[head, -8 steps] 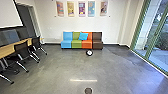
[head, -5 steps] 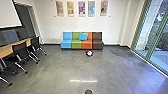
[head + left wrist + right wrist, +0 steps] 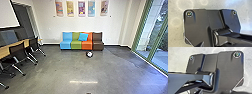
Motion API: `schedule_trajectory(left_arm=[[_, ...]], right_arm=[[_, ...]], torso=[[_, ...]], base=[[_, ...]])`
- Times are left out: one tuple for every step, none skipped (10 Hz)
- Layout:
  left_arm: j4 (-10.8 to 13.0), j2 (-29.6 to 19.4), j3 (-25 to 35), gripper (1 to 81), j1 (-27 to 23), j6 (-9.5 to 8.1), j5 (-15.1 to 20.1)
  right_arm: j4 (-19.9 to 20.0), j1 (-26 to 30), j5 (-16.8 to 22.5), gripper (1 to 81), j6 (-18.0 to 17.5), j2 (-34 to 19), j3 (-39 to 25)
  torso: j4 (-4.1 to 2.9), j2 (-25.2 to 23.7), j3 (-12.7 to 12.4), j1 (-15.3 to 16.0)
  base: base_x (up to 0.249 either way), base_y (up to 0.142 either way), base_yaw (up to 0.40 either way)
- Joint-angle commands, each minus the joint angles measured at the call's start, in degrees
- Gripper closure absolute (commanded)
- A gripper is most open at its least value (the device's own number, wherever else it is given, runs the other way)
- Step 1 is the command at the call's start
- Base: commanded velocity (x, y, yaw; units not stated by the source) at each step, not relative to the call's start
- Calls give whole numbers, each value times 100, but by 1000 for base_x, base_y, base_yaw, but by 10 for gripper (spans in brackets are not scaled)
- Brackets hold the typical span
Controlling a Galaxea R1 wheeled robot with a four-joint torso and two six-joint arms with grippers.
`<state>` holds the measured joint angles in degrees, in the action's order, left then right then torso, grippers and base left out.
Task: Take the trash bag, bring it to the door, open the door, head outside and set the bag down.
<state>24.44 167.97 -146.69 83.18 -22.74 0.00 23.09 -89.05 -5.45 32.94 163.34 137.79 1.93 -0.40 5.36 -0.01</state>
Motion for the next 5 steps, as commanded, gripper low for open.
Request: schedule_trajectory(left_arm=[[52,-9,35,10,-271,15,264],[52,0,35,10,-271,15,264],[52,8,35,10,-271,15,264],[52,9,44,10,-271,15,264],[52,9,44,10,-271,15,264]], right_arm=[[3,208,387,10,11,-27,-87],[11,181,387,10,11,-27,-87],[3,172,387,10,11,-27,-70],[3,164,387,10,11,-27,-60],[3,164,387,10,11,-27,-60]], torso=[[0,0,0,1],[0,0,0,1],[0,0,0,1],[0,0,0,1],[0,0,0,1]], base=[[166,0,0],[166,0,0],[166,0,0],[166,0,0],[165,0,0]])
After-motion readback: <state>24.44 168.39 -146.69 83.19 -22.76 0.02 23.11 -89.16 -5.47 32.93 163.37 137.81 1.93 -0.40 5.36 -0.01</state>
